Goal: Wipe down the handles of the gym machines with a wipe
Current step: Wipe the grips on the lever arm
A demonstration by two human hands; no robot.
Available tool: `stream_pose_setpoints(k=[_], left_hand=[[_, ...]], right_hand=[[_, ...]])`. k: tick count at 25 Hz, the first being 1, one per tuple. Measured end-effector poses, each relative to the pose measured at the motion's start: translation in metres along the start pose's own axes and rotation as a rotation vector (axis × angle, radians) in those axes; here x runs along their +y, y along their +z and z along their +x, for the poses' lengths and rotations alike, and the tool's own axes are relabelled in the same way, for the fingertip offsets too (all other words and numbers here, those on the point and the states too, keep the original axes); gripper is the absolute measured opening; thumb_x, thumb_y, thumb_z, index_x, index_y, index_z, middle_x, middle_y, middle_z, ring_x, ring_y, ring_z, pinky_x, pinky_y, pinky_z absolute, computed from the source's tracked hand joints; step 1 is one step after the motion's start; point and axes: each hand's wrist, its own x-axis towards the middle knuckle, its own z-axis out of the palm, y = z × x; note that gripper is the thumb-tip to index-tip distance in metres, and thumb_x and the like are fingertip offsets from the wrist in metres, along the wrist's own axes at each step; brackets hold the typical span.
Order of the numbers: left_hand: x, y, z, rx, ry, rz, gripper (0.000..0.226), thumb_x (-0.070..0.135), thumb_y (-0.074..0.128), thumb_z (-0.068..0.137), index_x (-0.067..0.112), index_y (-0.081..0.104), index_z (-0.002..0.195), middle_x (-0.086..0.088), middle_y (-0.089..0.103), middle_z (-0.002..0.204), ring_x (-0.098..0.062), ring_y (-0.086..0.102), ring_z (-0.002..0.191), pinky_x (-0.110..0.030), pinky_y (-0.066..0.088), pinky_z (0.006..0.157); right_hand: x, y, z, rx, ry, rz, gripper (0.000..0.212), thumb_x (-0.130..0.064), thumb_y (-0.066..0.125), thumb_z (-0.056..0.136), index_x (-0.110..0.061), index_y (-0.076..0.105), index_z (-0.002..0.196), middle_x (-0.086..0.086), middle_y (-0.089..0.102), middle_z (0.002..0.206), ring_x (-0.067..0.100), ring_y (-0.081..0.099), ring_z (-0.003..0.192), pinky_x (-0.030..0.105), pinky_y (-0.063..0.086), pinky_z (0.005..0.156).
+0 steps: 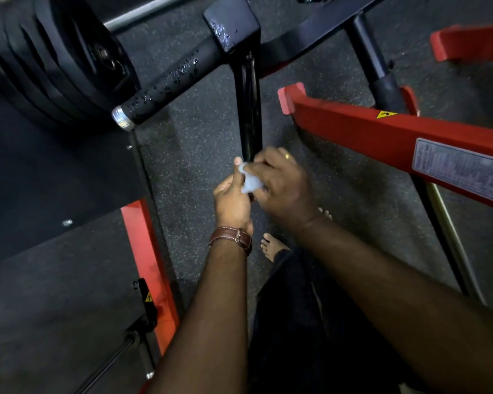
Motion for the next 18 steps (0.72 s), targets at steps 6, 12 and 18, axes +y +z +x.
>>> stream_pose_setpoints(k=[6,12,18], left_hand=[[0.002,-0.001,-0.001,0.042,-0.015,0.107,0.042,0.043,0.061,0.097,0.025,0.074,0.061,0.0,0.065,0.066,-0.011,0.049,0.056,-0.026,0.04,0.054],[0.006,0.0,-0.005,0.045,-0.04,0.06,0.042,0.039,0.062,0.097,0.026,0.076,0.06,0.001,0.071,0.071,-0.019,0.063,0.07,-0.036,0.052,0.069],[0.002,-0.004,0.001,0.066,-0.036,0.163,0.04,0.047,0.062,0.095,0.023,0.072,0.064,0.001,0.061,0.062,-0.012,0.05,0.056,-0.026,0.04,0.056]], right_hand=[[0.01,-0.015,0.098,0.206,-0.077,0.035,0.008,-0.002,0.072,0.079,0.0,0.073,0.086,0.018,0.059,0.083,0.032,0.057,0.074,0.038,0.046,0.062],[0.001,-0.014,0.011,-0.066,-0.131,-0.006,0.02,-0.009,0.06,0.085,0.004,0.073,0.093,0.018,0.06,0.088,0.033,0.057,0.078,0.039,0.049,0.062],[0.012,-0.012,0.111,0.335,0.003,0.069,0.015,0.011,0.068,0.078,-0.001,0.074,0.084,0.014,0.061,0.083,0.022,0.059,0.077,0.035,0.052,0.066]])
